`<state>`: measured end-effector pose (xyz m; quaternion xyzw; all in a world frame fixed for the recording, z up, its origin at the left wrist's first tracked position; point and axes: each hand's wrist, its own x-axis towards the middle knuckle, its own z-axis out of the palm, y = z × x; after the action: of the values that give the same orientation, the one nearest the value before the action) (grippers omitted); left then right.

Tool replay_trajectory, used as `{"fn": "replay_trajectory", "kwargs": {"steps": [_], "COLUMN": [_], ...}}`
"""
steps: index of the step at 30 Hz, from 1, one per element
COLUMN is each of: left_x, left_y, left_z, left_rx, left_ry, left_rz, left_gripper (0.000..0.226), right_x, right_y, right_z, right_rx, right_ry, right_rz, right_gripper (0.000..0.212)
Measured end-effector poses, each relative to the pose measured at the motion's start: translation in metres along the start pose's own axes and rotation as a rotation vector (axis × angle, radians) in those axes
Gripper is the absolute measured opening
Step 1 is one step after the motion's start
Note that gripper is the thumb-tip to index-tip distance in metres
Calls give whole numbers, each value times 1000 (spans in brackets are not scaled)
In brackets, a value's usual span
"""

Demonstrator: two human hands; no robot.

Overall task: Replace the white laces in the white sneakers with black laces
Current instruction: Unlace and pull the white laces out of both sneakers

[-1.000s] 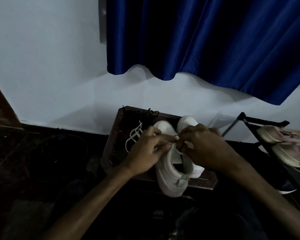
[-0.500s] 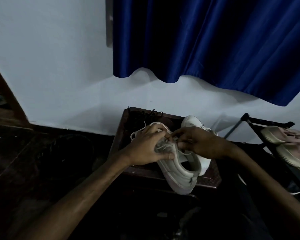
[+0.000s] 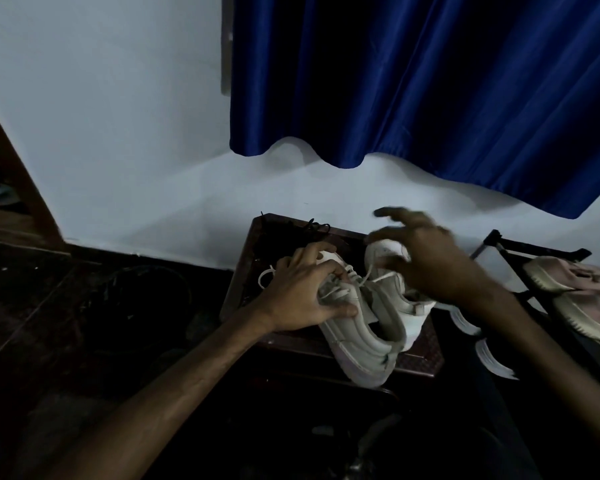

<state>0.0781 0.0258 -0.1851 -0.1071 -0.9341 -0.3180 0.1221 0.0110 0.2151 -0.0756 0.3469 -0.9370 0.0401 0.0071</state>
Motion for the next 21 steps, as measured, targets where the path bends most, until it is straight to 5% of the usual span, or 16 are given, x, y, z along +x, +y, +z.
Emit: {"fn": "replay_trajectory", "kwargs": {"steps": [7,11,13,17,21], "left_x": [-4,-3,-4,-2,-4], "left_y": [-2,-2,-2,-3,-3], "left_z": [-2,-1,1,2,1], "left_rx": [-3,-7,-5,-16,-22], "left_ry": [-10,-6,13,5,-10], "left_rz": [1,1,4,2,-14], "left_gripper": [58,57,60,56,57], "right_x": [2,5,4,-1,0], "right_y": [-9,32,46,18,-7], "right_z": [29,3,-5,5,21], "right_rx": [-39,237,155,56,45], "right_ry": [-160,145,286,113,-66], "right_rz": [-205,-2,160,4,-153], "right_gripper": [11,10,3,31,15]}}
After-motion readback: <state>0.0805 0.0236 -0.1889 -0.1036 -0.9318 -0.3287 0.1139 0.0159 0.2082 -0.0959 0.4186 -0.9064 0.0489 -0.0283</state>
